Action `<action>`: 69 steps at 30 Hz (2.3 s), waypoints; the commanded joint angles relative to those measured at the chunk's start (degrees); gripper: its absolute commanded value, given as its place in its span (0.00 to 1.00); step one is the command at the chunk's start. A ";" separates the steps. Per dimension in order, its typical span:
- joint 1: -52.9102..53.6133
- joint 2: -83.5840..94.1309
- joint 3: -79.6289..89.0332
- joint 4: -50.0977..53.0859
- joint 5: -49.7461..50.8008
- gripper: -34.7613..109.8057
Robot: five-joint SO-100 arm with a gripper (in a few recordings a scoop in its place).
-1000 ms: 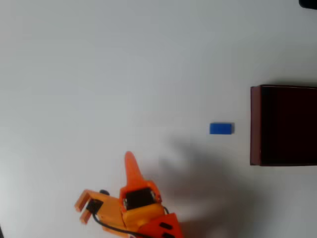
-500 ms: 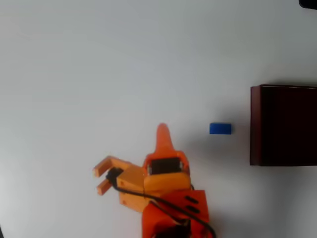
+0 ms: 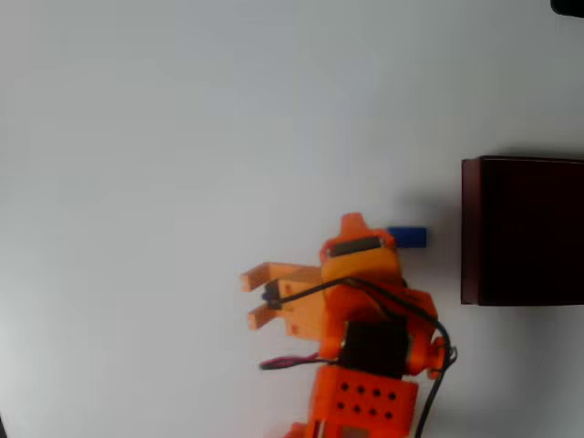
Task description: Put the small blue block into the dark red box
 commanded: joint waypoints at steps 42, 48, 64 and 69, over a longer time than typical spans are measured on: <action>13.89 -26.46 -13.10 -6.68 -7.38 0.38; 13.01 -24.08 -9.93 -7.38 -6.50 0.34; 12.74 -22.76 -12.83 -4.57 -1.93 0.24; 15.56 -14.50 -20.74 5.27 4.22 0.24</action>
